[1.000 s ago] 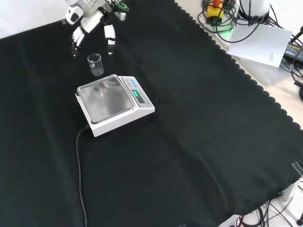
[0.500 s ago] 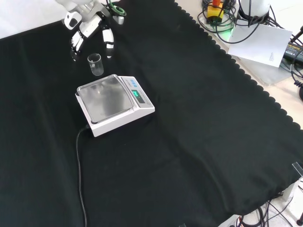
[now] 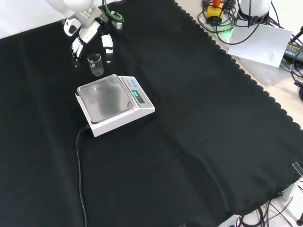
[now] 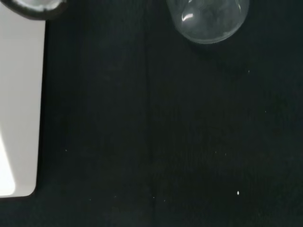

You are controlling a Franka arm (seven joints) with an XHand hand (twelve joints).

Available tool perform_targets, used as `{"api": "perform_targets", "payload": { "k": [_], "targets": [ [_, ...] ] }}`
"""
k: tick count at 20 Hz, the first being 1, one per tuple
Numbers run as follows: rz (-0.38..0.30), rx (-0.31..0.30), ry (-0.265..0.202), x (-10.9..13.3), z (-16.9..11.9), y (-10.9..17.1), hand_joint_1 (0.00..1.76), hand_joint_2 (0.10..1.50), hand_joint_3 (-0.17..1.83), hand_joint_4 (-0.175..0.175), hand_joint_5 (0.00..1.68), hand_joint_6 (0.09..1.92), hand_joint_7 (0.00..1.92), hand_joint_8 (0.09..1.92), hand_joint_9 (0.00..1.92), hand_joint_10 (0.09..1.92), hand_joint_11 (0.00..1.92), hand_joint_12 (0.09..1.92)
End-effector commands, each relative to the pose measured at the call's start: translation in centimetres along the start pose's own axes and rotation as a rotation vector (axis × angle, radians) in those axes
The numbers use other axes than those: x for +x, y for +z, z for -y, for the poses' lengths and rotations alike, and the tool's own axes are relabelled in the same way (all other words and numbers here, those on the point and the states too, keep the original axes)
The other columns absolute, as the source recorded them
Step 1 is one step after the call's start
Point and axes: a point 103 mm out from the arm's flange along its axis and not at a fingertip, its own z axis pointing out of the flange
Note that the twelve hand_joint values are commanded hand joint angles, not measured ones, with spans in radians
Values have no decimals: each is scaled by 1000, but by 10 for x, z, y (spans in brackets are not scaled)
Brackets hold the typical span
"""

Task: Pick up the beaker.

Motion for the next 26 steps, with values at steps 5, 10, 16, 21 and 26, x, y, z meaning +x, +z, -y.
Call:
{"api": "perform_targets", "payload": {
  "k": [5, 10, 16, 21, 26],
  "targets": [
    [23, 35, -2, -2, -10, 13, 688, 729, 289, -15, 449, 87, 49, 563, 21, 887, 0, 1461],
    [74, -62, -28, -1, -13, 14, 929, 727, 455, -46, 536, 139, 120, 621, 230, 854, 273, 1388],
    [83, -184, -57, -3, -17, 13, 1323, 760, 693, -168, 629, 793, 379, 764, 856, 628, 934, 887],
    [76, -239, -79, -3, -15, 3, 1139, 1149, 135, -175, 770, 1262, 574, 981, 931, 829, 988, 875],
    [91, -157, -83, -3, -16, -26, 1127, 1192, 18, -175, 818, 1247, 727, 977, 1026, 807, 1059, 827]
  ]
}}
